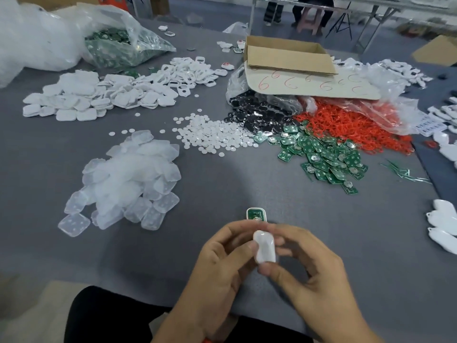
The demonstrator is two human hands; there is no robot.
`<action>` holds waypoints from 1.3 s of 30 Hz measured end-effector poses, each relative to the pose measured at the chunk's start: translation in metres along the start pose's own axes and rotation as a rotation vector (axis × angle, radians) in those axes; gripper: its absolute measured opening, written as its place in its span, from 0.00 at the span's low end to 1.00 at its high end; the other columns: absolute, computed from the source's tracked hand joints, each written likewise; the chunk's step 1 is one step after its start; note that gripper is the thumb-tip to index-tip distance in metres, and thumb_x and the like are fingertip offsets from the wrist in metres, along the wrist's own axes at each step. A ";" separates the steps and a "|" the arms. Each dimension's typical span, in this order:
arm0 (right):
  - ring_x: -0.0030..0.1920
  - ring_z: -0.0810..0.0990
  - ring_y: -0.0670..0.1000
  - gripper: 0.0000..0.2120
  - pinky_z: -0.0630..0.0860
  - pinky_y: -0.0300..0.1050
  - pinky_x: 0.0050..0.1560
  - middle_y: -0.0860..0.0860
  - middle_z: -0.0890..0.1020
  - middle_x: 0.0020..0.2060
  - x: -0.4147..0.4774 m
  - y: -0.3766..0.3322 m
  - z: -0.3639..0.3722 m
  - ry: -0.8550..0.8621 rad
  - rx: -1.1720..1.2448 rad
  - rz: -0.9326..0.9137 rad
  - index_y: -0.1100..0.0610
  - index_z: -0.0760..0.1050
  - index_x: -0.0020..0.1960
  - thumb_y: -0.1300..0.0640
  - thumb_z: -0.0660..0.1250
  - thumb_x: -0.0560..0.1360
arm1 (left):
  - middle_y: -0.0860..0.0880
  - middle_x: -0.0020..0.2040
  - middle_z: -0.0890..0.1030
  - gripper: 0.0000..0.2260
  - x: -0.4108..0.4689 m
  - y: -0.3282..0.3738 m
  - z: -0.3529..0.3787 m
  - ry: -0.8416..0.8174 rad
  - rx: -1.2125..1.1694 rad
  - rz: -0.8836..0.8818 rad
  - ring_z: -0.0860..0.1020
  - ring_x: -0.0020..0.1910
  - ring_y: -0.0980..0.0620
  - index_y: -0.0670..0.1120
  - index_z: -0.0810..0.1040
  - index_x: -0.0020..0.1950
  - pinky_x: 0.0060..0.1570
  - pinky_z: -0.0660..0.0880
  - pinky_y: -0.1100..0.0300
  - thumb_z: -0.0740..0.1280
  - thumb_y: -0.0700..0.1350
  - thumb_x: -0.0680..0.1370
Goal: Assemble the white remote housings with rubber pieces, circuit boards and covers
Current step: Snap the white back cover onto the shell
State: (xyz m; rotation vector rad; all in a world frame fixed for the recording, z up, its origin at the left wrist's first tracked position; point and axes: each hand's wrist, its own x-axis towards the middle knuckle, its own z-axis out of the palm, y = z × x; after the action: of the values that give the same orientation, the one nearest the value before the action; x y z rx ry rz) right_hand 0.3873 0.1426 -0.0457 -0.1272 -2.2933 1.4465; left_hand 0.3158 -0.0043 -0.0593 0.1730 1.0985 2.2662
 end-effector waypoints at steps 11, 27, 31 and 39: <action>0.46 0.84 0.42 0.23 0.77 0.28 0.49 0.41 0.83 0.48 0.000 0.025 -0.019 0.220 -0.133 0.201 0.47 0.84 0.53 0.69 0.80 0.65 | 0.53 0.52 0.85 0.13 0.008 -0.024 0.002 0.282 0.682 0.313 0.83 0.54 0.54 0.51 0.82 0.53 0.53 0.79 0.63 0.74 0.34 0.76; 0.60 0.75 0.50 0.24 0.59 0.26 0.61 0.40 0.76 0.60 0.008 0.042 -0.062 -0.266 -0.682 0.142 0.49 0.79 0.65 0.62 0.76 0.72 | 0.65 0.61 0.77 0.30 0.045 -0.021 -0.005 0.194 1.433 0.300 0.68 0.62 0.59 0.59 0.65 0.74 0.60 0.57 0.59 0.73 0.51 0.75; 0.54 0.72 0.40 0.18 0.60 0.23 0.60 0.38 0.76 0.55 0.013 0.041 -0.066 -0.300 -0.659 0.099 0.50 0.80 0.58 0.63 0.77 0.71 | 0.66 0.61 0.75 0.34 0.045 -0.009 -0.021 0.109 1.489 0.334 0.66 0.63 0.61 0.61 0.65 0.76 0.62 0.59 0.60 0.75 0.54 0.73; 0.52 0.75 0.37 0.15 0.65 0.23 0.56 0.37 0.78 0.53 0.029 0.026 -0.054 -0.231 -0.590 -0.013 0.49 0.80 0.59 0.57 0.76 0.73 | 0.70 0.58 0.77 0.31 0.045 -0.012 -0.032 0.117 1.471 0.362 0.69 0.65 0.63 0.63 0.64 0.74 0.65 0.55 0.66 0.70 0.61 0.73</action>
State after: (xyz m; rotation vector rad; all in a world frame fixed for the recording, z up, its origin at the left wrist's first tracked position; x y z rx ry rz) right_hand 0.3783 0.2085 -0.0401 -0.1204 -2.8423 0.7671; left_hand 0.2738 0.0061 -0.0955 0.8487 2.7280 1.2359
